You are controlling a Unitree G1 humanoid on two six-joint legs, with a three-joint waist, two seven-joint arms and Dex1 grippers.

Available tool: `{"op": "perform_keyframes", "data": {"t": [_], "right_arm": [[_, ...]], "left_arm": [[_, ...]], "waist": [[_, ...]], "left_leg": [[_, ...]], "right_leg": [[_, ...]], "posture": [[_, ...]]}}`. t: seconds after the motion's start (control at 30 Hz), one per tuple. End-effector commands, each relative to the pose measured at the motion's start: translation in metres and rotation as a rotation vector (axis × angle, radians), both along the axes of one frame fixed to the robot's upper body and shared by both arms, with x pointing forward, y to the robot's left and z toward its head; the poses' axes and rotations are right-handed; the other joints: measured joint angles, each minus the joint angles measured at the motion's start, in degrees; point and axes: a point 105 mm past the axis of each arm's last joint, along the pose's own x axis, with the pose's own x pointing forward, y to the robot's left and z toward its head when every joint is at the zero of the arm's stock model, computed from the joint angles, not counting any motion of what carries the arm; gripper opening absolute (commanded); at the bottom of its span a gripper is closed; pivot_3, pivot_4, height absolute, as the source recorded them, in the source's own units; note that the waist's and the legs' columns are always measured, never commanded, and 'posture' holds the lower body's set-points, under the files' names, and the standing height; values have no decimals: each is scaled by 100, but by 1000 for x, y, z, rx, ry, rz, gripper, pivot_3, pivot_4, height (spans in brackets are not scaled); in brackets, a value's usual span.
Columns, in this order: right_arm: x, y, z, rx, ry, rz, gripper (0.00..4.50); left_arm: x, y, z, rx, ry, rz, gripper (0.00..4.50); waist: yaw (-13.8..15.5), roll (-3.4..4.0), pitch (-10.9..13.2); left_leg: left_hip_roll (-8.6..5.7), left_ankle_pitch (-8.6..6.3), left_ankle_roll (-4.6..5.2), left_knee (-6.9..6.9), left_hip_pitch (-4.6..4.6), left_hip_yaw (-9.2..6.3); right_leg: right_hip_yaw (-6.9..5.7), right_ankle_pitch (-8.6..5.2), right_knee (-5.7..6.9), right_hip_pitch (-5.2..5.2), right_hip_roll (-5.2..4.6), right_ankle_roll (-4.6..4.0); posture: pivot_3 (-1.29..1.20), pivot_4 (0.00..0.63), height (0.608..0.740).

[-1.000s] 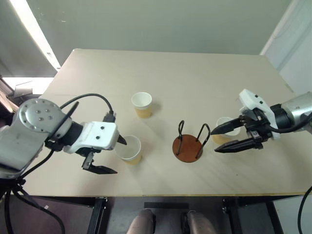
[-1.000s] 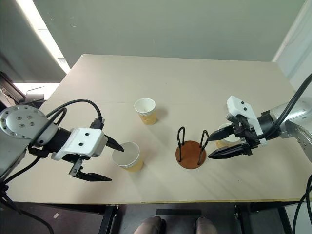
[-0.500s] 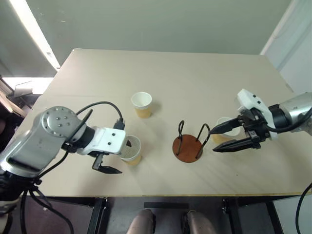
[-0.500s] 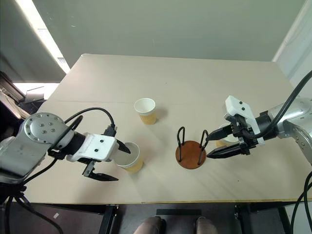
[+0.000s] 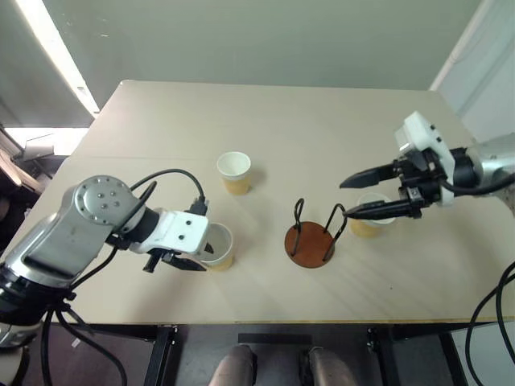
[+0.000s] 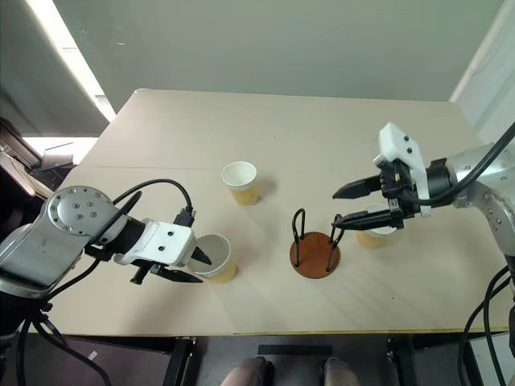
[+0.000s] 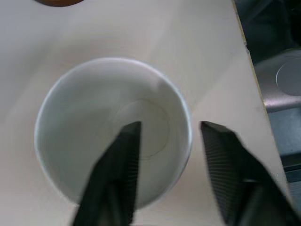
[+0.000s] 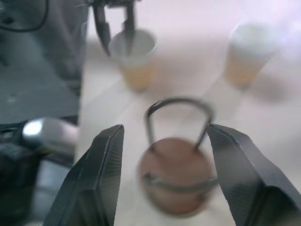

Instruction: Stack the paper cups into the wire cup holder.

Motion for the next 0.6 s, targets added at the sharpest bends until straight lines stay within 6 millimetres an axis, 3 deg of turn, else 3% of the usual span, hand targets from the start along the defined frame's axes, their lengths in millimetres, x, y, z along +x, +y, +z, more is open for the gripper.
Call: {"op": "perform_keyframes", "data": {"t": [0.03, 0.07, 0.17, 0.3, 0.47, 0.6], "right_arm": [[-4, -2, 16, 31, -58, 21, 2895], [-4, -3, 15, 25, -43, 14, 2895], [-4, -7, 12, 11, -7, -14, 3243], [-5, -14, 5, -40, -2, -31, 4408], [-11, -14, -2, -71, -17, -11, 4461], [-11, -20, -4, -93, -6, -59, 4461]], "left_arm": [[1, 0, 13, -3, -42, -12, 338], [2, 0, 15, -4, -46, -11, 16], [4, -1, 19, -10, -54, -10, 0], [8, -3, 26, -22, -70, -12, 0], [15, -15, 47, -70, -103, -37, 0], [21, -33, 83, -162, -128, -75, 0]], "waist": [[0, 0, 0], [0, 0, 0], [0, 0, 0], [9, 0, 0], [9, 0, 0], [14, -1, 0]], "left_leg": [[0, -1, 1, 0, -2, 0], [0, -1, 2, 0, -3, 0], [0, -2, 2, -1, -7, 0], [0, -2, 2, -3, -10, 0], [0, -2, 2, 0, -11, 0], [0, -2, 2, 0, -14, 1]], "right_leg": [[0, 0, 2, 0, 0, 0], [0, 0, 2, 0, 0, 0], [0, 0, 2, 0, 0, 0], [-1, 0, 0, 0, 0, 0], [-1, 1, 1, 0, 0, 1], [-1, 1, 1, 0, 0, 2]], "posture": [[0, 150, 740], [0, 150, 740], [0, 150, 740], [0, 150, 740], [0, 150, 740], [0, 150, 740]]}}
